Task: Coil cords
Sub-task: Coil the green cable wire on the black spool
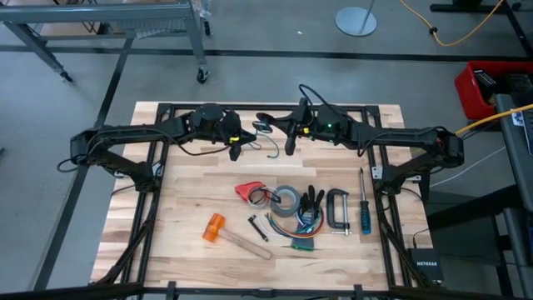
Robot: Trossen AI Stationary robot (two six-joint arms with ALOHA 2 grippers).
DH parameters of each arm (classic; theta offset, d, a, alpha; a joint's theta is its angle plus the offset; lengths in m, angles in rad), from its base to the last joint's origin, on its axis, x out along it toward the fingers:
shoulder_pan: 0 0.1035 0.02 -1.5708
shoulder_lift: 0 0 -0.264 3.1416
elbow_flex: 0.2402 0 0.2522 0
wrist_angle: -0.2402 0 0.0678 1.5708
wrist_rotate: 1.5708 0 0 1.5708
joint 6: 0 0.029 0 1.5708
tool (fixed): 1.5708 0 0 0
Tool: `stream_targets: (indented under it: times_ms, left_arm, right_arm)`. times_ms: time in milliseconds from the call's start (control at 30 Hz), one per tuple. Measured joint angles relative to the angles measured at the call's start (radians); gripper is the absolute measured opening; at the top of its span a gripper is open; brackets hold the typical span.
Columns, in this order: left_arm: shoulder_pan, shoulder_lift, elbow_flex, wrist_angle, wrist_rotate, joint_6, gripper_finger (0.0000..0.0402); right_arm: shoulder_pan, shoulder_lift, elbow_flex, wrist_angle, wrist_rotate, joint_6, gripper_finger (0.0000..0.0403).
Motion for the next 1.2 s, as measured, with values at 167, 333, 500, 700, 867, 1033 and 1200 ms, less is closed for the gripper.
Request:
stream_targets:
  times_ms: [167,333,500,700,867,1033,1200]
  left_arm:
    - [0.0,0.004,-0.004,-0.013,-0.004,-0.001,0.0061]
    - [0.006,0.003,-0.004,-0.004,-0.004,0.004,0.0097]
    - [0.007,0.002,-0.004,-0.018,-0.004,0.004,0.0113]
    - [0.007,0.002,-0.003,-0.048,-0.03,0.005,0.0114]
    - [0.007,0.002,-0.002,-0.034,-0.051,0.017,0.0104]
    - [0.007,0.002,-0.002,-0.03,-0.097,0.019,0.0091]
    - [0.006,0.002,-0.002,-0.03,-0.137,0.02,0.0072]
  right_arm:
    - [0.0,-0.006,0.006,0.033,0.004,0.001,0.0001]
    - [0.0,-0.005,0.017,0.026,0.003,-0.004,0.0001]
    - [0.0,-0.004,0.039,0.022,0.003,-0.029,0.0001]
    - [0.0,-0.003,0.063,0.02,-0.002,-0.038,0.0001]
    - [0.0,-0.003,0.068,0.02,-0.002,-0.051,0.0001]
    - [0.0,-0.002,0.068,0.02,-0.002,-0.053,0.0001]
    - [0.0,-0.002,0.068,0.034,-0.002,-0.056,0.0001]
